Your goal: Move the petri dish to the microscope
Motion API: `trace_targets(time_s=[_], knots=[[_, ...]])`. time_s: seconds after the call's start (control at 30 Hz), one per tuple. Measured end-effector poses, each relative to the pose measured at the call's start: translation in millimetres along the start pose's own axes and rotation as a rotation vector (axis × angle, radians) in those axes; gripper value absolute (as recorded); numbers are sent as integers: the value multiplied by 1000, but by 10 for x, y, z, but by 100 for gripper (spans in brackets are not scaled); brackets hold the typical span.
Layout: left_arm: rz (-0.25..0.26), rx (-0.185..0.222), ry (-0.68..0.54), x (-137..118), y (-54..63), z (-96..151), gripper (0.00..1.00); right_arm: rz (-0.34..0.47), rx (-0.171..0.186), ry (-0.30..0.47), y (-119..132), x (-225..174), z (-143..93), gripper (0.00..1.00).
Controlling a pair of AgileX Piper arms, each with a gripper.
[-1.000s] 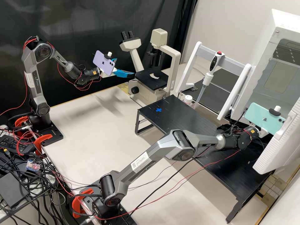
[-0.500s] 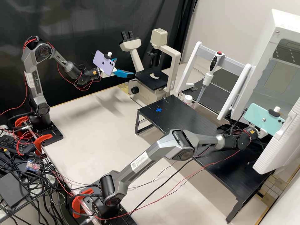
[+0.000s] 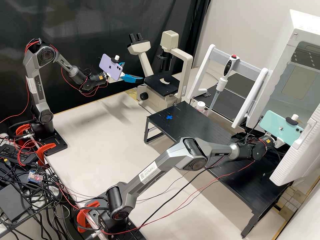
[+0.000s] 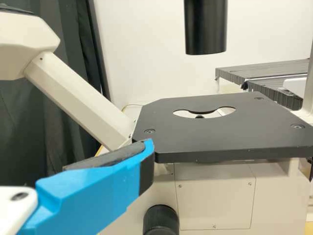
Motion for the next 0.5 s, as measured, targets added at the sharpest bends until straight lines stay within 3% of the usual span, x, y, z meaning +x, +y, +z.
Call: trace_targets(time_s=[0.5], knots=[[0,0,0,0,0,0,100,1,22,2,128,-239,1,0]])
